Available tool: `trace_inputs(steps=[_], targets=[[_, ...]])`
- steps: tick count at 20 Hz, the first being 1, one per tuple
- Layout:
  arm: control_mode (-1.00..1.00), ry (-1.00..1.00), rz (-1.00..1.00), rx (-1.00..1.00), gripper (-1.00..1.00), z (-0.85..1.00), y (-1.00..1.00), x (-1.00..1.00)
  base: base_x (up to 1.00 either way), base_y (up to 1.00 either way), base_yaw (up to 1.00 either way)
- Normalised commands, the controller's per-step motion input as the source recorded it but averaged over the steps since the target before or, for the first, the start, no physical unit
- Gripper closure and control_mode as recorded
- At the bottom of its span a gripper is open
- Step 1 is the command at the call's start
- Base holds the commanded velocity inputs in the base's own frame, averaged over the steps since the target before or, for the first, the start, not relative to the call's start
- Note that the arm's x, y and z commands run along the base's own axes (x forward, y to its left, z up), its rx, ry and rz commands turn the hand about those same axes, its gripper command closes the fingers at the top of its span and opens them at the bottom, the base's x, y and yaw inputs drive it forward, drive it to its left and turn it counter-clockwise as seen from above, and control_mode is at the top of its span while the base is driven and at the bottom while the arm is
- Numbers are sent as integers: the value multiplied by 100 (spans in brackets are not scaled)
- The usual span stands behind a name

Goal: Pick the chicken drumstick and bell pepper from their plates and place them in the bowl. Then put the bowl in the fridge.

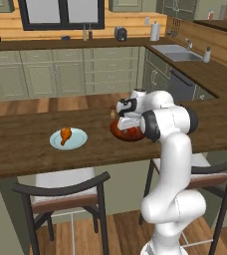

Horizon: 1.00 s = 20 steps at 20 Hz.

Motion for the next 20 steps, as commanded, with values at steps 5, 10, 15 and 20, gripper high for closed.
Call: trace_inputs(steps=[5,10,15,20], targets=[[-100,0,0,1,-100,6,2,0,0,0,0],[-100,0,0,0,-100,16,11,0,0,0,0],[-100,-8,0,0,-100,66,26,-10,0,0,0],[-100,-6,-4,0,-100,57,88,-81,0,0,0]])
